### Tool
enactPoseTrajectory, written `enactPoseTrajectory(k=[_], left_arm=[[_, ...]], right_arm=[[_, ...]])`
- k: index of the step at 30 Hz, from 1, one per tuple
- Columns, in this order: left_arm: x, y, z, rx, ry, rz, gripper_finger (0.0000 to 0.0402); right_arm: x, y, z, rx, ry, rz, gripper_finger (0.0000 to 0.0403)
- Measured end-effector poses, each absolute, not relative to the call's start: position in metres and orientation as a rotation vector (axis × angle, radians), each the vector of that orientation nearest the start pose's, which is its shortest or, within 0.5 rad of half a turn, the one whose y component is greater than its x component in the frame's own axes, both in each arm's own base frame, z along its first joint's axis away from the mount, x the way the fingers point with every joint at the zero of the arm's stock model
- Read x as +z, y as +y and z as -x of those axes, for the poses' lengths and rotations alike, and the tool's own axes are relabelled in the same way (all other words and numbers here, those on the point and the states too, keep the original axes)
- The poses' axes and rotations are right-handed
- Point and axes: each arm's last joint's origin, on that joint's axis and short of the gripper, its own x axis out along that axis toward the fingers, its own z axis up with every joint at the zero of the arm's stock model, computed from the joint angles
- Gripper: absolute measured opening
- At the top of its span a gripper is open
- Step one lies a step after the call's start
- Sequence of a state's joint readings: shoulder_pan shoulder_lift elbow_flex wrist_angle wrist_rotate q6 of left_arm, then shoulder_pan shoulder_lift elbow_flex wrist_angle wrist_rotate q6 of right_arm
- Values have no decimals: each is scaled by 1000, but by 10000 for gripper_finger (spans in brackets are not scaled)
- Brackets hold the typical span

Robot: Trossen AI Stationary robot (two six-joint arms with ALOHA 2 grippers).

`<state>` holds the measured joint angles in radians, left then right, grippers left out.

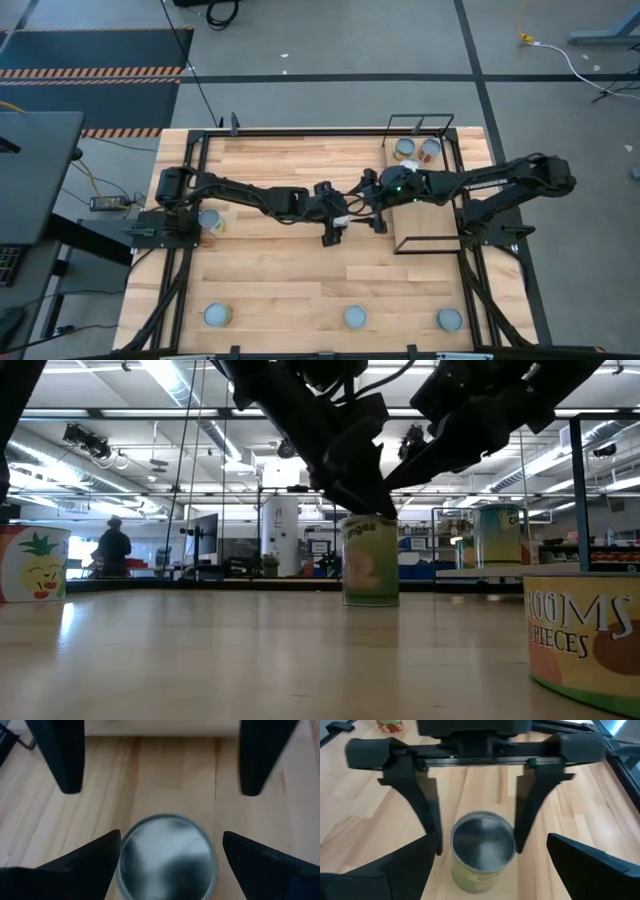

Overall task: Pick and place cans onto a shelf
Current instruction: Put the canned oranges on the shelf

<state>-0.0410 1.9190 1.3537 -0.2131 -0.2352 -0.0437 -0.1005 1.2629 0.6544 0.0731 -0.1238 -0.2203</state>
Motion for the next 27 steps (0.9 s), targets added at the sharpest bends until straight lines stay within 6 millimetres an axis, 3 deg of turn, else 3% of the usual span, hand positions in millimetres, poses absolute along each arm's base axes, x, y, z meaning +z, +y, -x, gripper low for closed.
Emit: enactPoseTrajectory(k=[2, 5, 12, 15, 20, 27], left_arm=[[207, -12, -413, 200, 792, -84, 356], [229, -16, -403, 192, 768, -100, 357], [280, -31, -351, 223, 858, -120, 357], [292, -34, -337, 290, 851, -112, 357], [296, -36, -333, 415, 815, -88, 357], [286, -38, -343, 434, 801, -53, 357]], right_arm=[[210, -20, -263, 90, 519, 156, 393], [204, -18, -271, 96, 507, 145, 398], [189, -18, -289, 58, 460, 88, 400], [180, -19, -294, 45, 464, 90, 400], [170, -20, -298, 38, 487, 92, 400], [159, -22, -300, 22, 531, 49, 399]])
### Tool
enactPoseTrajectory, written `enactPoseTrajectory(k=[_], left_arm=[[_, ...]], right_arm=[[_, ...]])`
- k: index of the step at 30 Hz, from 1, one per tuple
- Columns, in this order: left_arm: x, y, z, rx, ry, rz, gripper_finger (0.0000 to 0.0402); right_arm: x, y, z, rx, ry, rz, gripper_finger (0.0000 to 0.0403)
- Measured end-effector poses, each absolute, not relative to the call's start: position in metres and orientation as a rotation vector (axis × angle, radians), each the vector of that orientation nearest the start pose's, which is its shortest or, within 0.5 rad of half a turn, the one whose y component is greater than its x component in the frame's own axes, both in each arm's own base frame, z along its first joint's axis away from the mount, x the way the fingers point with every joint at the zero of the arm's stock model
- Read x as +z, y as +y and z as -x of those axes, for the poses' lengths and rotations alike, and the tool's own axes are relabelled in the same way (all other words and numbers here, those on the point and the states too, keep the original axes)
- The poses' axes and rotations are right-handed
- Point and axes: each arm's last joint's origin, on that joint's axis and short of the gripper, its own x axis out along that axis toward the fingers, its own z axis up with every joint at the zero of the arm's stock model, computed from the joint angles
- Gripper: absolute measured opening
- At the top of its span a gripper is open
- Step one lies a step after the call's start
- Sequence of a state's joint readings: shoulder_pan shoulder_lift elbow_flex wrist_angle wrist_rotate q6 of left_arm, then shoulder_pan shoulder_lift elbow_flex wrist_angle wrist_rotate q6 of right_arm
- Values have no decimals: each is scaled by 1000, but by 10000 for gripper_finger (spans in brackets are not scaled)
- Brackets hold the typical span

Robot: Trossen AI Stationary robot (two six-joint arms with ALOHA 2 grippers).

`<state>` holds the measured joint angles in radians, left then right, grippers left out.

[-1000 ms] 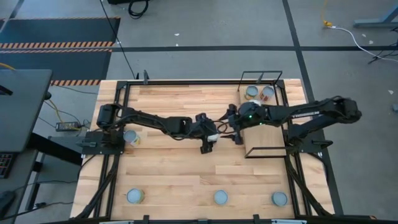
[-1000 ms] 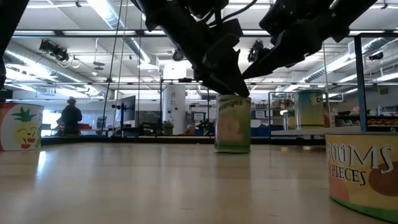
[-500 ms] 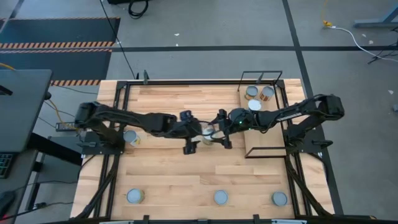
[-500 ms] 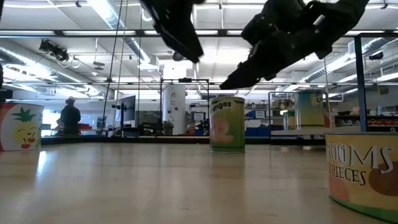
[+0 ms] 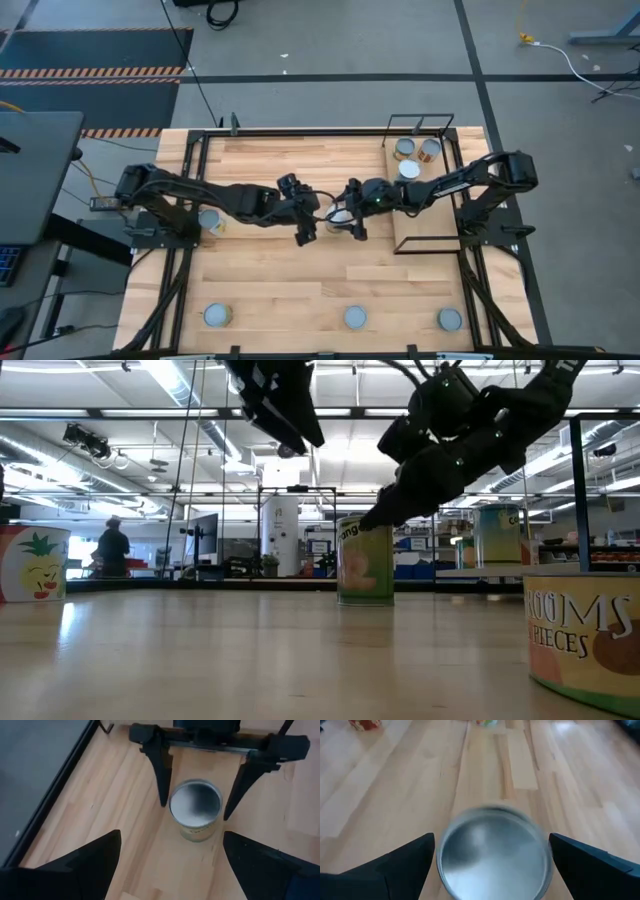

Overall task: Pick and place cans onto a shelf
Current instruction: Put the canned oranges on the shelf

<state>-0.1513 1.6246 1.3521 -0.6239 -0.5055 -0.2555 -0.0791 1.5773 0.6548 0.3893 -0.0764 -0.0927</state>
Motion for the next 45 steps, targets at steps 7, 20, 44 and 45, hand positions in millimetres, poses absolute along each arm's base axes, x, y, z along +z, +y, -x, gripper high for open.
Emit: enactPoseTrajectory(k=[7, 20, 44, 45], left_arm=[[285, -40, -350, 440, 745, -23, 357], [282, -41, -346, 424, 810, -93, 357], [346, -30, -232, 798, 815, -97, 357], [347, -30, -231, 796, 810, -95, 357]], right_arm=[[147, -22, -303, 10, 560, -1, 384], [174, -22, -312, 20, 723, -2, 352], [185, -32, -356, 38, 903, 47, 374], [185, -32, -356, 39, 908, 47, 371]])
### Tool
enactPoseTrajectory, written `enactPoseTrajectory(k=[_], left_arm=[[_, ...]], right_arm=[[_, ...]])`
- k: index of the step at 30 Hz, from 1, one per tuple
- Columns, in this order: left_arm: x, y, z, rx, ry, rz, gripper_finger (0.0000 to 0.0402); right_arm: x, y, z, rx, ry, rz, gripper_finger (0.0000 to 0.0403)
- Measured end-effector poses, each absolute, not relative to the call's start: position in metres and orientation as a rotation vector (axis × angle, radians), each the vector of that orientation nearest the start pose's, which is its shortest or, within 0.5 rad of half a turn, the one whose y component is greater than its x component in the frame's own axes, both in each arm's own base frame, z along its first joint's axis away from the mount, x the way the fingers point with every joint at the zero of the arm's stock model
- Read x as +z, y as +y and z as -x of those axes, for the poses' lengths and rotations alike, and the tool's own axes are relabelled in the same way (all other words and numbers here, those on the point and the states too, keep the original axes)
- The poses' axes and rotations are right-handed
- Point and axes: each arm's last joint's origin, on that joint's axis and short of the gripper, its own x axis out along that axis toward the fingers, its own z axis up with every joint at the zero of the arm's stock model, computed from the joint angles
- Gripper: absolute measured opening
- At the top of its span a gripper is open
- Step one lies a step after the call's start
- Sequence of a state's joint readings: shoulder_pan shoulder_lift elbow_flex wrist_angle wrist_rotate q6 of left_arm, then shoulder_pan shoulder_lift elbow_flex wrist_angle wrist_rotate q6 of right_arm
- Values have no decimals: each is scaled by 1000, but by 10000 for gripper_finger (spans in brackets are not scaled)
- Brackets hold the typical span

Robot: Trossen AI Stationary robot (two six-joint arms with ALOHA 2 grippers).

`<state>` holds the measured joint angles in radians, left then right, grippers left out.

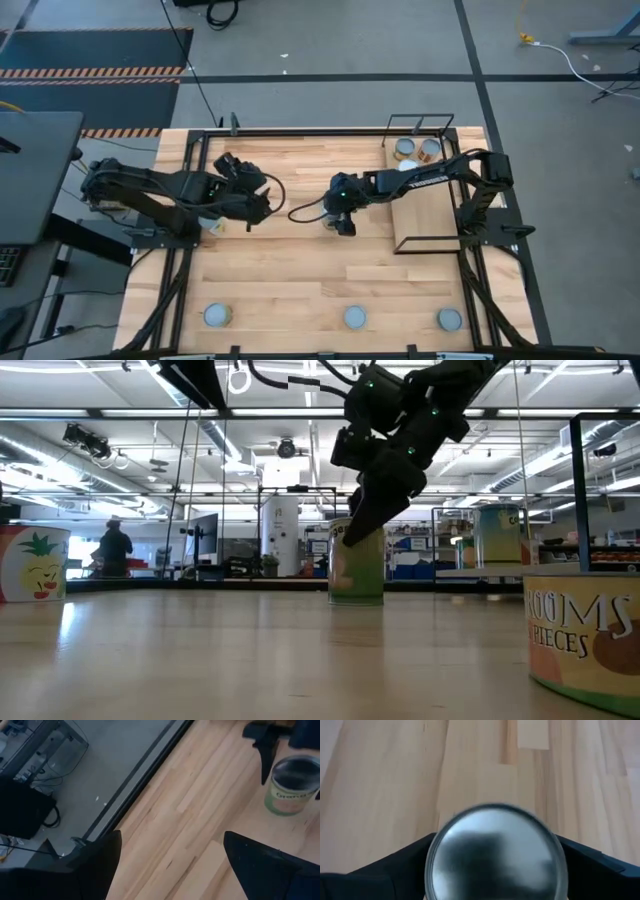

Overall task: Pick and place cans onto a shelf
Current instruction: Put the canned oranges on the shelf

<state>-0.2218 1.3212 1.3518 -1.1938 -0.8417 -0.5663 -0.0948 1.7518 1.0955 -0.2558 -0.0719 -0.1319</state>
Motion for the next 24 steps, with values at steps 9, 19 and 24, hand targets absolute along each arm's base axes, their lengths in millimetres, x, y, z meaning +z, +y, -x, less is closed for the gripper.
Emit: enactPoseTrajectory(k=[9, 19, 24], left_arm=[[346, -32, -231, 791, 818, -96, 357], [346, -32, -231, 818, 787, -32, 357], [347, -32, -232, 834, 759, -35, 357]], right_arm=[[203, -27, -345, 80, 914, 114, 313], [291, -33, -259, -40, 920, 181, 313], [336, -41, -192, -333, 824, 120, 318]])
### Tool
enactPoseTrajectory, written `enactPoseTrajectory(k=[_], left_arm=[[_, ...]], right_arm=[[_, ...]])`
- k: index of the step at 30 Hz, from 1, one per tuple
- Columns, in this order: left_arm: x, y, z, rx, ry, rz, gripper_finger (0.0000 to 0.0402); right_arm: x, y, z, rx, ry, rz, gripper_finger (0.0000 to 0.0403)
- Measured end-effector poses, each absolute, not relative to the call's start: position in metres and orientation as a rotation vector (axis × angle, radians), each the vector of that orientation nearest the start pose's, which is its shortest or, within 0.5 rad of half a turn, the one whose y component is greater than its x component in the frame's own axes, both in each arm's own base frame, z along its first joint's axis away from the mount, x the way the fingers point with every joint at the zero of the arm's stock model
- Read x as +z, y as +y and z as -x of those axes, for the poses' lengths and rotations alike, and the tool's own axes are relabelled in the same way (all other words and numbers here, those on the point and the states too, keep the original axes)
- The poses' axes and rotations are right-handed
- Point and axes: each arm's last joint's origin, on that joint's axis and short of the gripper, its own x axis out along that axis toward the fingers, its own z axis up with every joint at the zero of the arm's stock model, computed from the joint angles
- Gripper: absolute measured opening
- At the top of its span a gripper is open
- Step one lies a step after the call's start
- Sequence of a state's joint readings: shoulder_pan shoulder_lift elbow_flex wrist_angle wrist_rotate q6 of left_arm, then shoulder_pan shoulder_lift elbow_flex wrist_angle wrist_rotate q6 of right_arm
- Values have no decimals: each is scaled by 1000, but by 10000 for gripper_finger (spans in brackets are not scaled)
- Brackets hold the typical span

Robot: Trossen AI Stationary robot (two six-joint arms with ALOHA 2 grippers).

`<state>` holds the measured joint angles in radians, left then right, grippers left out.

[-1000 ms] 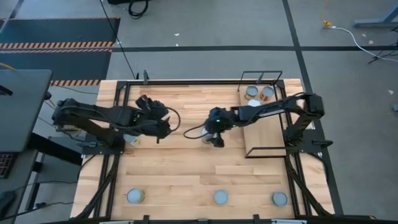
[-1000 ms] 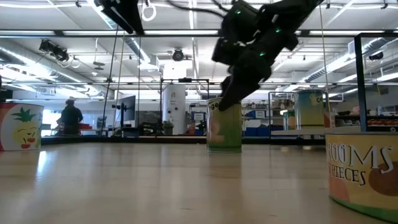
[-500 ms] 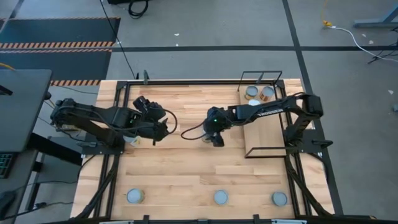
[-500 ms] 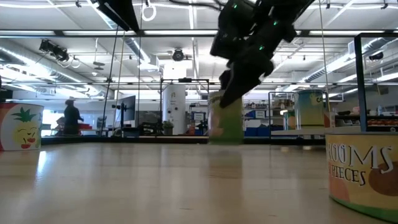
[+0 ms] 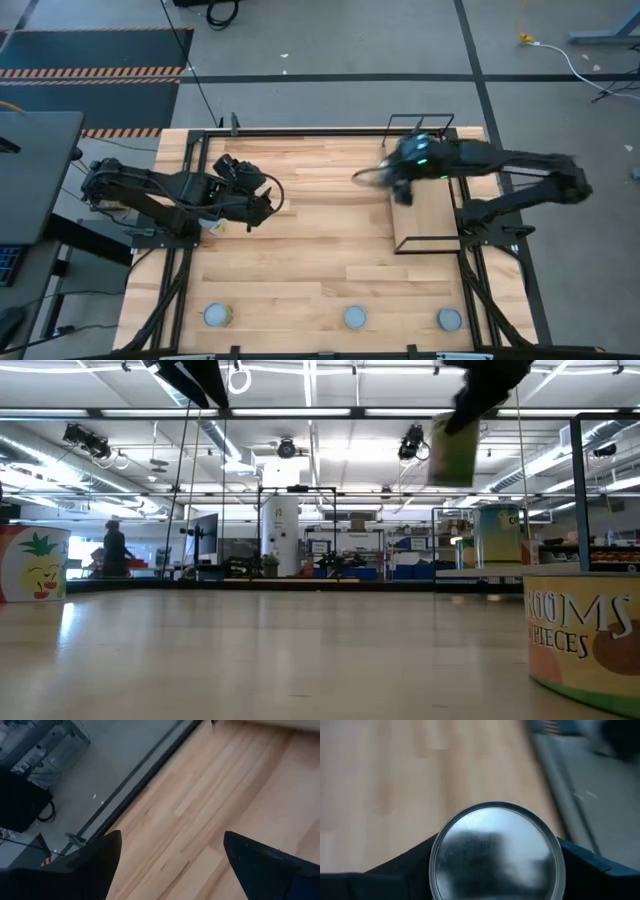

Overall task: Pick and place cans onto a shelf
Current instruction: Put the canned oranges on the shelf

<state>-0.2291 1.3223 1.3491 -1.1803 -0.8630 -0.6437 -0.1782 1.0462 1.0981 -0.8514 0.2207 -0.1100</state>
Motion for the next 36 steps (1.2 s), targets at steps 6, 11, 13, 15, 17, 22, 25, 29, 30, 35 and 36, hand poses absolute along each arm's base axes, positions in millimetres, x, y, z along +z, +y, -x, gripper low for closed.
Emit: enactPoseTrajectory(k=[6, 11, 13, 15, 17, 22, 25, 29, 30, 35, 36], left_arm=[[346, -33, -242, 827, 730, -83, 357], [339, -35, -254, 822, 725, -91, 357], [337, -37, -260, 816, 720, -100, 357], [332, -38, -268, 808, 727, -127, 357], [328, -40, -275, 796, 729, -155, 357], [323, -41, -297, 792, 671, -218, 357], [323, -43, -307, 753, 649, -247, 357], [322, -47, -313, 619, 671, -232, 357], [322, -47, -314, 600, 666, -220, 357], [325, -49, -318, 574, 629, -234, 357], [327, -49, -320, 569, 618, -245, 357]], right_arm=[[357, -45, -118, -659, 739, -49, 322], [355, -41, -78, -847, 736, -199, 316], [352, -39, -67, -927, 737, -236, 318], [345, -38, -61, -987, 719, -274, 319], [334, -38, -61, -1009, 715, -303, 319], [298, -42, -70, -1038, 755, -343, 319], [281, -43, -73, -1044, 799, -338, 319], [273, -41, -70, -1025, 783, -358, 320], [271, -41, -70, -1020, 779, -365, 320], [271, -44, -70, -1007, 777, -397, 320], [270, -46, -70, -1022, 783, -404, 320]])
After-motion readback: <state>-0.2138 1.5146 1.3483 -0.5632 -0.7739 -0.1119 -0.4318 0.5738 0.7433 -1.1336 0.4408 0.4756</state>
